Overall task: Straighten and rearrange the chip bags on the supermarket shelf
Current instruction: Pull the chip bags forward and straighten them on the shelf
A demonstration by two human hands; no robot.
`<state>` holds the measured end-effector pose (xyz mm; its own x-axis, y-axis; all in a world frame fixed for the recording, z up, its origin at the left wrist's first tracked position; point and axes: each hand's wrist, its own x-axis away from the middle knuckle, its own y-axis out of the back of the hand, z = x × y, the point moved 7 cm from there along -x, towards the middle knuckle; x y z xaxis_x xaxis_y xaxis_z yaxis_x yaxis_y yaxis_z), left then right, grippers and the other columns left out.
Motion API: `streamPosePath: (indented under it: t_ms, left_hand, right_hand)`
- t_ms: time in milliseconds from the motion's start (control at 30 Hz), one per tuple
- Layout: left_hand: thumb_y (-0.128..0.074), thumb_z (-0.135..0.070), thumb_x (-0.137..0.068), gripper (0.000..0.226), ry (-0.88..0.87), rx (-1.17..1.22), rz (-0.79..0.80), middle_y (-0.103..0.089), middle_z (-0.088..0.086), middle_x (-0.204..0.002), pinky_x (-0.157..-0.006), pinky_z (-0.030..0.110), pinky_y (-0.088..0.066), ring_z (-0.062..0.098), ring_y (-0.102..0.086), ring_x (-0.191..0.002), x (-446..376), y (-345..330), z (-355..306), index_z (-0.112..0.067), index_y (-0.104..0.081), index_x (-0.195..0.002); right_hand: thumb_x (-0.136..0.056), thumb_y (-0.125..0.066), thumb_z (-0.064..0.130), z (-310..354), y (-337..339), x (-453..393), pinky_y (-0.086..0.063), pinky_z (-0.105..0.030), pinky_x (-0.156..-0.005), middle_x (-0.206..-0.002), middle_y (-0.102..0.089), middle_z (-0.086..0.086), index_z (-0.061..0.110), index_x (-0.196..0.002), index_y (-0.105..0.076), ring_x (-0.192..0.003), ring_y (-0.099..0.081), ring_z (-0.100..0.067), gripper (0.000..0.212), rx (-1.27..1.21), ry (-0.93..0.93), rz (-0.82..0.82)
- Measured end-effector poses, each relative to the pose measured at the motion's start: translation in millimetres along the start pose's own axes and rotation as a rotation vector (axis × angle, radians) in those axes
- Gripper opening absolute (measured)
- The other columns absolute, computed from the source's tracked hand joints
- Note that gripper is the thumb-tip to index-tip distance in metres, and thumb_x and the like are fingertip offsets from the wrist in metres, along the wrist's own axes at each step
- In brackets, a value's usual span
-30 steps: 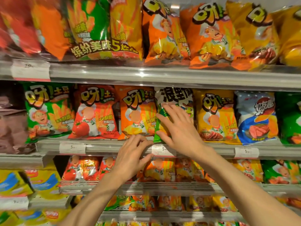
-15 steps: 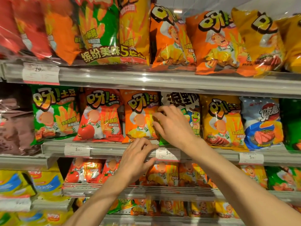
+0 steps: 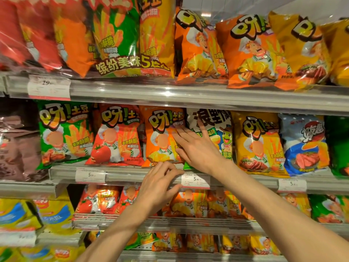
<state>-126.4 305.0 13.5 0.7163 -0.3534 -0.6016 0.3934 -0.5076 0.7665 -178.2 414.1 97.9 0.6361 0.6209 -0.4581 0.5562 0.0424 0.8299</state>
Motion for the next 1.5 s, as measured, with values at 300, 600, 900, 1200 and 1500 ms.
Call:
streamPosePath:
  t_ms: [300, 600, 900, 1200, 1500]
  left_hand:
    - [-0.061, -0.045, -0.088, 0.039, -0.043, -0.012, -0.038, -0.052, -0.006, -0.110, -0.077, 0.033, -0.049, 0.018, -0.052, -0.100, 1.6, 2.1, -2.4, -0.025, -0.064, -0.121]
    - [-0.072, -0.033, -0.089, 0.036, -0.106, -0.073, -0.039, -0.053, -0.002, -0.108, -0.073, 0.032, -0.049, 0.020, -0.052, -0.100, 2.3, 2.8, -13.6, -0.020, -0.063, -0.122]
    - [-0.059, -0.043, -0.091, 0.035, -0.157, -0.084, -0.049, -0.055, -0.001, -0.104, -0.067, 0.035, -0.050, 0.022, -0.051, -0.097, -6.2, -8.6, -20.7, -0.020, -0.066, -0.116]
    - [-0.057, -0.047, -0.094, 0.037, -0.143, -0.056, -0.059, -0.054, -0.004, -0.103, -0.066, 0.033, -0.049, 0.020, -0.052, -0.097, -5.2, -8.5, -18.7, -0.022, -0.066, -0.119]
    - [-0.062, -0.044, -0.093, 0.035, -0.139, -0.036, -0.067, -0.053, -0.004, -0.102, -0.068, 0.032, -0.048, 0.020, -0.051, -0.096, -5.0, -7.1, -19.2, -0.021, -0.066, -0.119]
  right_hand:
    - [-0.105, -0.042, 0.042, -0.8, 0.6, 0.1, -0.005, -0.060, -0.122, -0.160, -0.040, -0.005, 0.018, -0.155, -0.036, -0.150, -0.034, -0.024, 0.056, -0.041, 0.007, 0.004]
    - [-0.099, -0.051, 0.038, -70.2, 42.4, 54.6, -0.038, -0.052, -0.107, -0.136, -0.055, -0.020, 0.013, -0.140, -0.053, -0.130, -0.048, -0.039, 0.048, -0.145, -0.261, -0.195]
    - [-0.097, -0.058, 0.051, -118.4, 30.8, 86.6, -0.040, -0.039, -0.104, -0.140, -0.052, -0.018, 0.014, -0.151, -0.036, -0.133, -0.046, -0.033, 0.069, -0.376, -0.612, -0.045]
    - [-0.086, -0.076, 0.045, -117.0, 6.5, 73.2, -0.041, -0.039, -0.112, -0.153, -0.046, -0.007, 0.018, -0.158, -0.015, -0.139, -0.045, -0.027, 0.098, -0.914, -0.800, -0.006]
    - [-0.093, -0.064, 0.052, -89.4, -8.1, 80.8, -0.033, -0.024, -0.108, -0.155, -0.030, -0.003, 0.036, -0.155, -0.027, -0.139, -0.040, -0.015, 0.074, -0.921, -0.619, -0.075]
